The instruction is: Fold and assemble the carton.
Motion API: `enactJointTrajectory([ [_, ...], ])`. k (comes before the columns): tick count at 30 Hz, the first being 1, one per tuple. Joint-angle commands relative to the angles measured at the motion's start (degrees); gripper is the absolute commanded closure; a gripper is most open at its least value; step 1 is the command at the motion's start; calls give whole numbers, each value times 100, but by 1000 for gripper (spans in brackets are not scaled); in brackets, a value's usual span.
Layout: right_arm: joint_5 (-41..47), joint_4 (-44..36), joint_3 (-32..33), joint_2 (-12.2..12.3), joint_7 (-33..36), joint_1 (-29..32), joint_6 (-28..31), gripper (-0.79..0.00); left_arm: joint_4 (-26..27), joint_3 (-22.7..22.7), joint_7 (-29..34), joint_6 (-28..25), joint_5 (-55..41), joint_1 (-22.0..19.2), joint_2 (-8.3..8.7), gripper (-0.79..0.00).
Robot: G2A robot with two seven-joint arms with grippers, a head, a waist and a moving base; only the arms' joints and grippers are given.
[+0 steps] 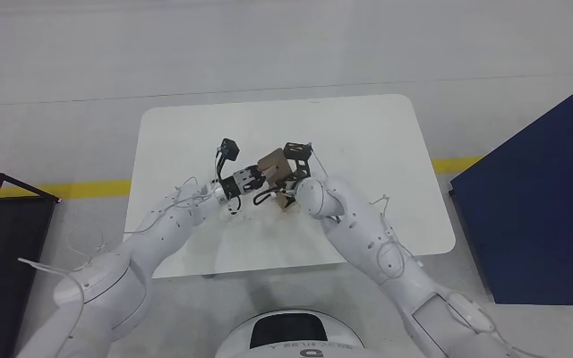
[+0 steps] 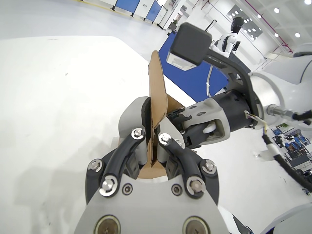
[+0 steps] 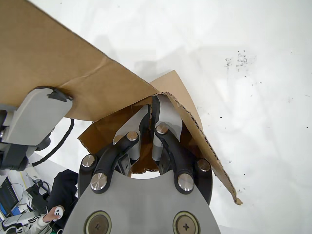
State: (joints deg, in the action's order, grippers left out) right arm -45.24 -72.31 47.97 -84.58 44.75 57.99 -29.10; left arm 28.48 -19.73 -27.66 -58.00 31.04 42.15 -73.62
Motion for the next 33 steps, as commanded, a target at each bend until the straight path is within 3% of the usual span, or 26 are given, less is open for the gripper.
enactJointTrajectory([
  [1,17,77,-17,-17,15,-43,17,0,-8,21,-11,0,-2,1,5,0],
  [14,447,-233,287,-33,-430,191,291,0,40,114,21,0,-149,-59,-14,0],
  [25,405,-28,322,-91,-481,148,-611,0,10,163,32,0,-216,-78,-33,0],
  [33,141,239,33,-172,-355,-55,-704,0,-14,196,-1,0,-222,-76,-27,0],
])
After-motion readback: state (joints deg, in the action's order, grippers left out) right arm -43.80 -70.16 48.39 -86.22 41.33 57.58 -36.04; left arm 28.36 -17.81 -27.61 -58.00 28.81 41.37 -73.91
